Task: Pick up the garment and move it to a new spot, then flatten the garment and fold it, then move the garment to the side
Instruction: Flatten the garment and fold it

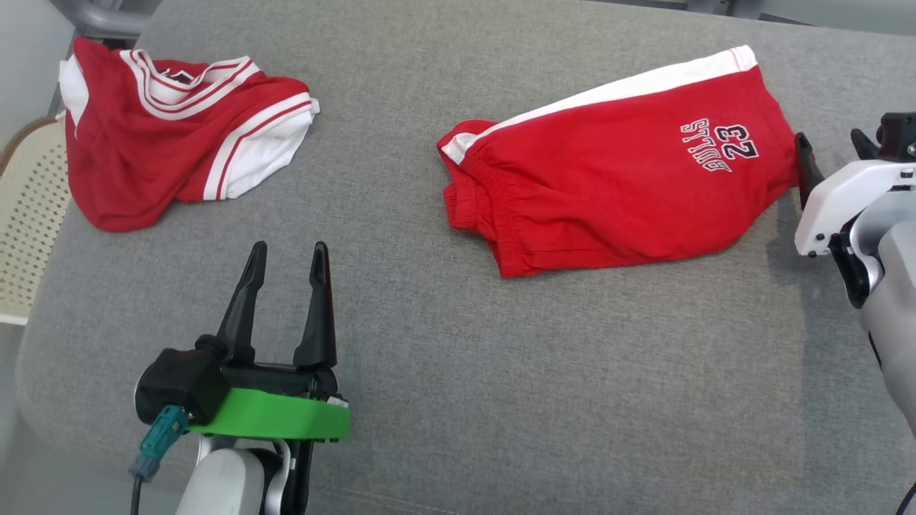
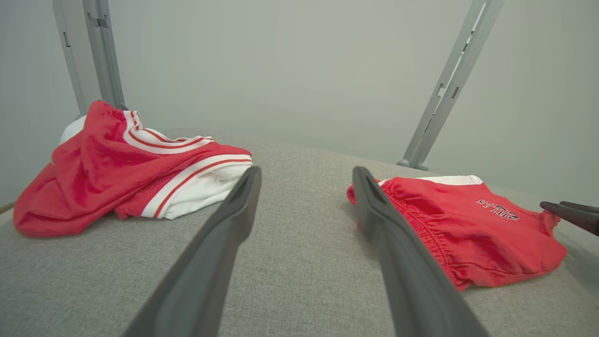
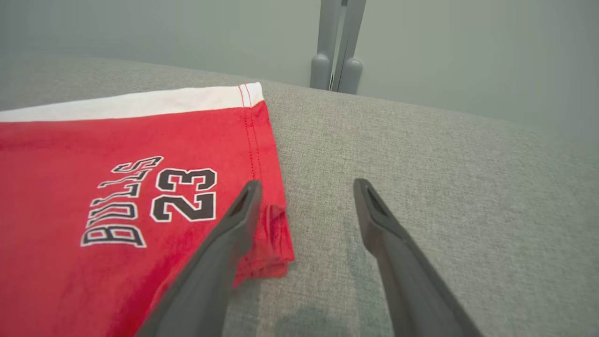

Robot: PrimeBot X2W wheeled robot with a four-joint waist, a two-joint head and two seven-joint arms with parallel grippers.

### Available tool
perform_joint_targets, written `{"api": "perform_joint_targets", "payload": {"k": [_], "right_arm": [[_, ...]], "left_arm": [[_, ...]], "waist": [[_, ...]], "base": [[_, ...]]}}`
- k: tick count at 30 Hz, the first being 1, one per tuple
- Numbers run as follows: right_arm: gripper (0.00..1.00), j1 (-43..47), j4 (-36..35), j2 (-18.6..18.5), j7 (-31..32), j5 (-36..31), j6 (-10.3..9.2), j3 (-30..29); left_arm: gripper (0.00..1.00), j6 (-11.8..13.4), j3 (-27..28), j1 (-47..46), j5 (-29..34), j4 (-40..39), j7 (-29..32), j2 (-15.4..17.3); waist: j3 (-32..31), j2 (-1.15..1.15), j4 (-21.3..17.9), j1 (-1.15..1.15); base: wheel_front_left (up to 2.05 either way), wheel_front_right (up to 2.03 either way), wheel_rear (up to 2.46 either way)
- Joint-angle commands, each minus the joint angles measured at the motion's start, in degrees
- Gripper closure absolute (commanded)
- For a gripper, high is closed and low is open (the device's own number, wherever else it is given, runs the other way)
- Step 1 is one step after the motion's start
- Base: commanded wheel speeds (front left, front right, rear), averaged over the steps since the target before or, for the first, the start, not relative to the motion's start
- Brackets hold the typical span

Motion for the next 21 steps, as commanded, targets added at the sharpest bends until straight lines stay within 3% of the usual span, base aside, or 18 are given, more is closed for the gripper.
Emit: {"api": "perform_joint_targets", "payload": {"k": [1, 8, 9, 12, 13, 21], "right_arm": [[0.00, 0.9, 1.0, 0.2, 0.4, -0.1, -0.08, -0.6], [0.00, 1.1, 3.6, 2.4, 4.3, 0.1, -0.08, -1.1], [0.07, 1.4, 4.0, 2.8, 5.0, 0.2, -0.08, -1.0], [0.96, 2.4, 4.8, 3.3, 6.3, 0.1, -0.05, -0.9], [1.00, 2.8, 4.8, 3.3, 6.3, -0.1, -0.05, -0.9], [1.00, 5.0, 5.0, 3.4, 3.6, -0.2, -0.11, -2.0]], "left_arm": [[0.00, -0.6, -0.1, 0.7, 0.2, -0.3, -0.1, -0.2], [0.00, -1.0, -0.7, 0.4, 0.6, 0.3, -0.1, -0.5], [0.00, -1.0, -0.7, 0.3, 0.6, 0.3, -0.1, -0.6], [0.00, -0.8, -1.3, 0.2, -0.1, 0.4, -0.1, -0.6], [0.00, -0.8, -1.5, 0.2, -0.3, 0.5, -0.1, -0.6], [0.00, -0.3, -1.8, 1.1, 0.1, 1.4, -0.2, -0.6]], "waist": [[0.9, 0.00, 1.0, 0.00], [2.0, 0.00, 1.5, 0.00], [1.9, 0.00, 1.6, 0.00], [1.7, 0.00, 1.4, 0.00], [1.5, 0.00, 1.4, 0.00], [-0.6, 0.00, 0.3, 0.00]], "base": [[0.00, 0.00, 0.00], [0.00, 0.00, 0.00], [0.00, 0.00, 0.00], [0.00, 0.00, 0.00], [0.00, 0.00, 0.00], [0.00, 0.00, 0.00]]}}
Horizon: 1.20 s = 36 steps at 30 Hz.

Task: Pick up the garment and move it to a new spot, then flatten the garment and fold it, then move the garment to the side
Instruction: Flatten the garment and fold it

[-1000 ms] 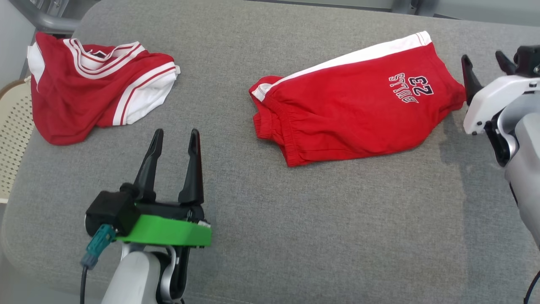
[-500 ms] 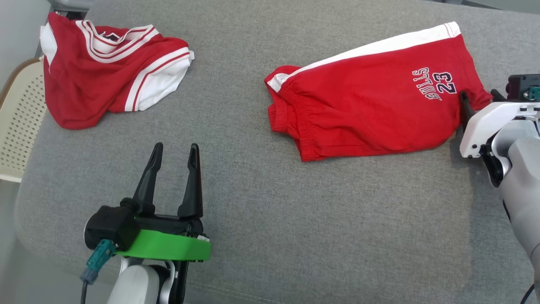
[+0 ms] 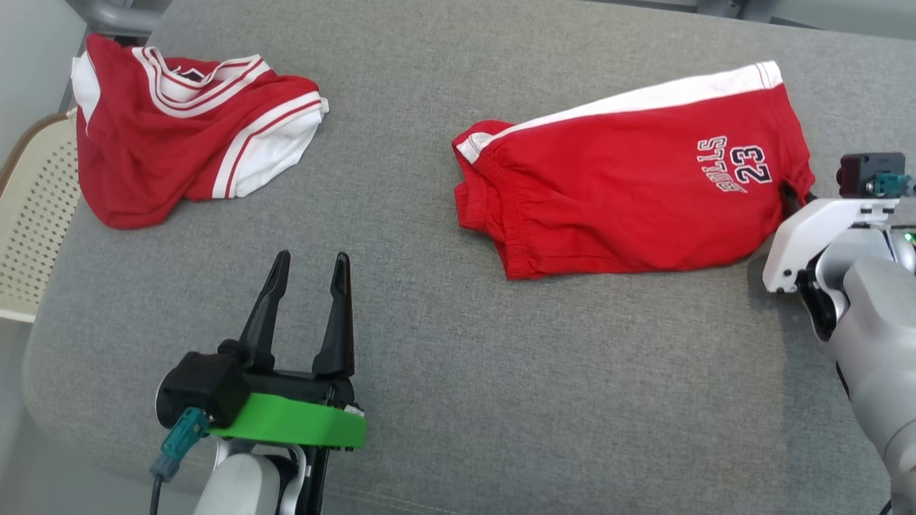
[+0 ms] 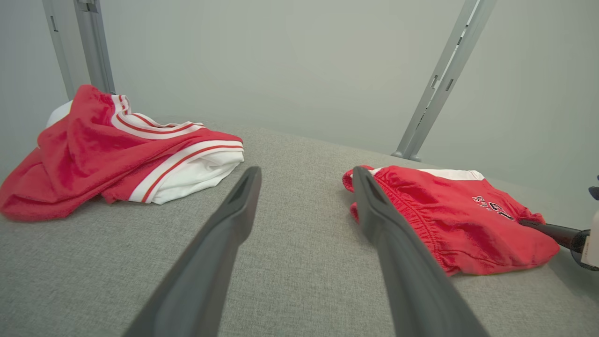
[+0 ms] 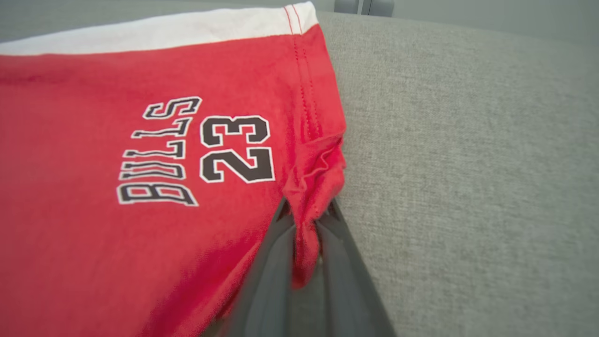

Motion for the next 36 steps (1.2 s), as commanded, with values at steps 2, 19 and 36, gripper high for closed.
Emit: {"api": "perform_joint_targets", "payload": {"k": [2, 19, 36], "right_arm": [[1.00, 3.2, 1.3, -0.5, -1.1, -0.9, -0.14, -0.2], [1.00, 9.4, 1.5, 2.5, -6.6, -6.7, -0.12, -7.5], [0.00, 16.7, -6.9, 6.1, -7.2, -13.9, -0.10, -15.8]], "left_arm": [[0.00, 0.1, 0.1, 1.2, 0.6, 0.3, -0.2, 0.0], [0.00, -0.3, 1.8, 3.3, 1.9, 2.6, -0.2, 0.0], [0.00, 0.1, 3.0, 5.3, 2.6, 6.3, -0.2, 0.1]], "waist": [[-1.4, 0.00, -0.9, 0.00], [-5.7, 0.00, -3.7, 0.00], [-10.1, 0.00, -4.9, 0.00]], "base": [[0.00, 0.00, 0.00], [0.00, 0.00, 0.00], [0.00, 0.00, 0.00]]}}
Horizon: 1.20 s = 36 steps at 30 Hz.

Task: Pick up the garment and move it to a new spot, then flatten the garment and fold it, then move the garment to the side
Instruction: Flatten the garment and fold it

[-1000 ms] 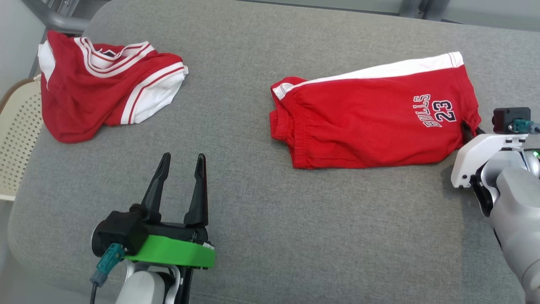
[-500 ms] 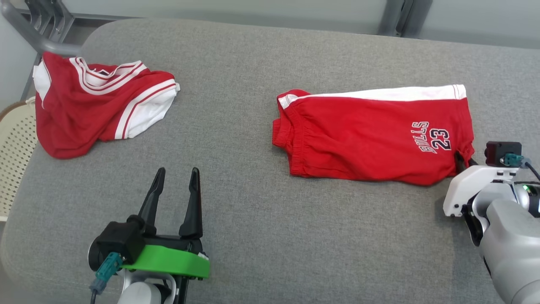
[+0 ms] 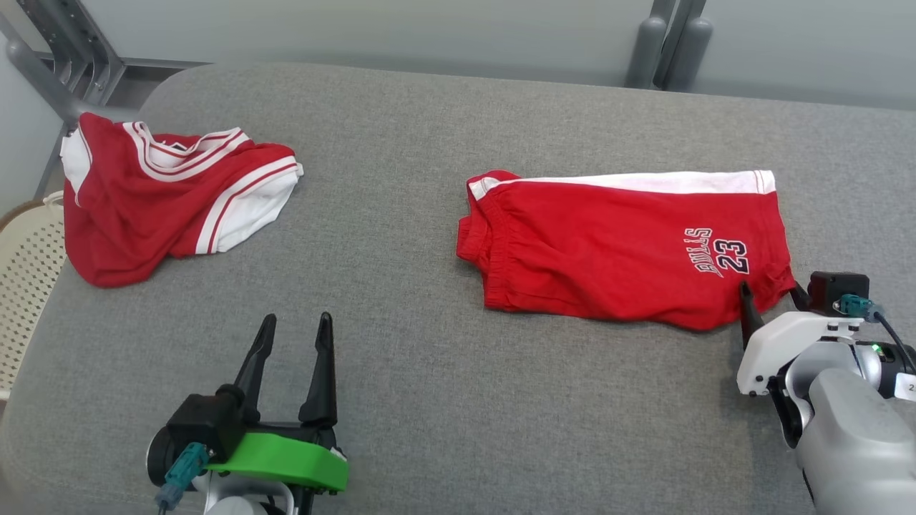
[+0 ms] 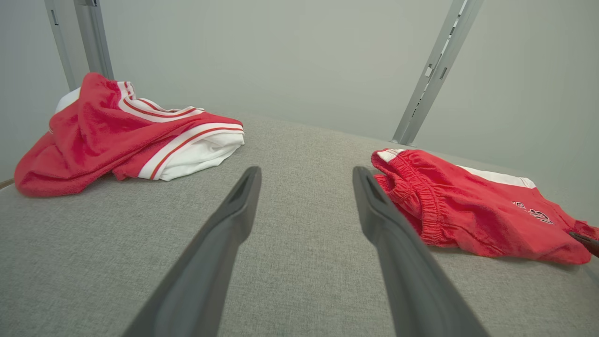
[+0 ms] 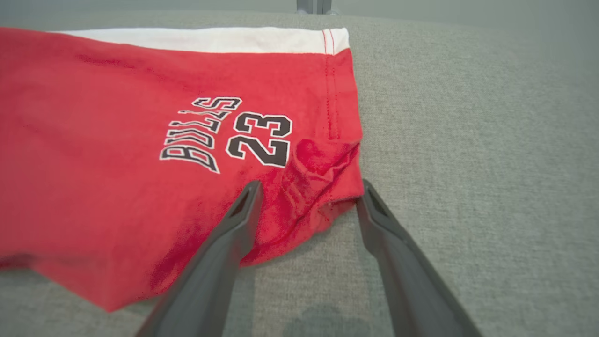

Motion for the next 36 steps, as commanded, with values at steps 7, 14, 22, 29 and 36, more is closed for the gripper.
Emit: {"api": "perform_joint_targets", "payload": {"k": [7, 14, 22, 29, 36], "right_arm": [[0.00, 9.0, -13.9, 3.6, -0.1, -2.3, -0.06, -3.6], [0.00, 19.7, -31.3, 6.8, 0.6, -1.5, -0.07, -1.1], [0.00, 28.8, -47.9, 7.6, 3.2, 1.9, -0.07, 5.4], [0.00, 34.9, -54.8, 7.7, 5.9, 3.2, -0.07, 7.5], [0.00, 37.6, -56.7, 7.9, 7.6, 3.6, -0.06, 5.7]], "left_arm": [[0.00, 1.1, 2.9, 2.4, 0.0, 0.9, -0.2, 0.4], [0.00, 1.7, 3.9, 4.1, 1.4, 2.4, 0.2, 2.5], [0.00, 2.0, 4.9, 5.0, 1.4, 2.9, 0.5, 4.9], [0.00, 1.9, 4.4, 6.8, 2.3, 3.6, 1.5, 7.0], [0.00, 2.2, 5.0, 8.7, 1.3, 3.1, 1.1, 7.7]], "waist": [[-4.0, 0.00, -2.5, 0.00], [-6.5, 0.00, -5.5, 0.00], [-8.0, 0.00, -8.6, 0.00], [-9.5, 0.00, -9.9, 0.00], [-10.4, 0.00, -9.8, 0.00]], "base": [[0.00, 0.00, 0.00], [0.00, 0.00, 0.00], [0.00, 0.00, 0.00], [0.00, 0.00, 0.00], [0.00, 0.00, 0.00]]}}
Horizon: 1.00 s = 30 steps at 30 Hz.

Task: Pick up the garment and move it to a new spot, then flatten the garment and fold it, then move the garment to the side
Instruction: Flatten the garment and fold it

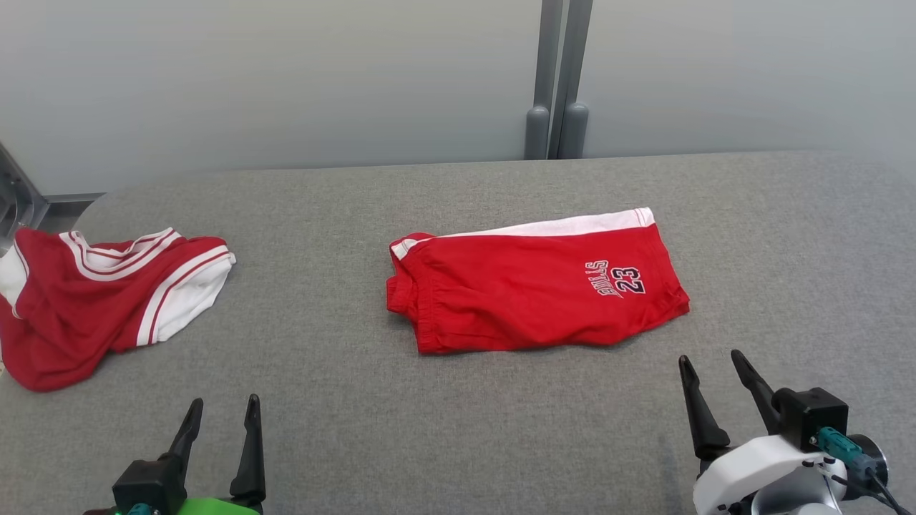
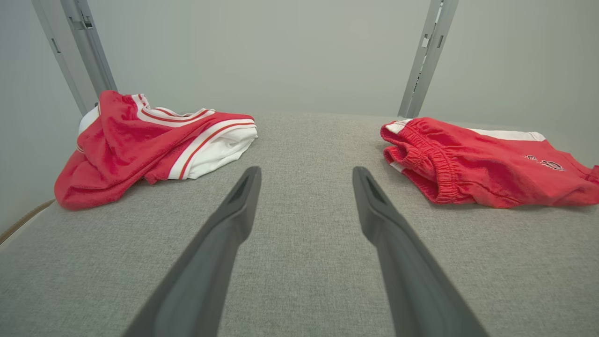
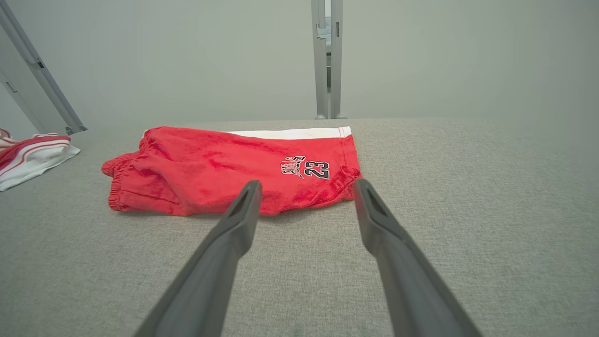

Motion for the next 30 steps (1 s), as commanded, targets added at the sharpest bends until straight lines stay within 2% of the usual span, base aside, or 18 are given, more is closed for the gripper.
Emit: {"api": "perform_joint_targets", "payload": {"k": [1, 30], "right_arm": [[0.00, 0.7, -0.4, -0.1, 0.2, 0.4, -0.07, -0.4], [0.00, 0.7, -0.8, 0.1, 1.3, 0.7, -0.06, -0.4]], "left_arm": [[0.00, 0.2, 0.2, 1.1, -0.1, -0.3, -0.3, 0.6], [0.00, 0.3, -0.9, 1.8, -1.8, -2.0, 1.1, 1.8]], "waist": [[-0.2, 0.00, 0.1, 0.00], [0.8, 0.00, 1.0, 0.00]], "base": [[0.00, 0.00, 0.00], [0.00, 0.00, 0.00]]}}
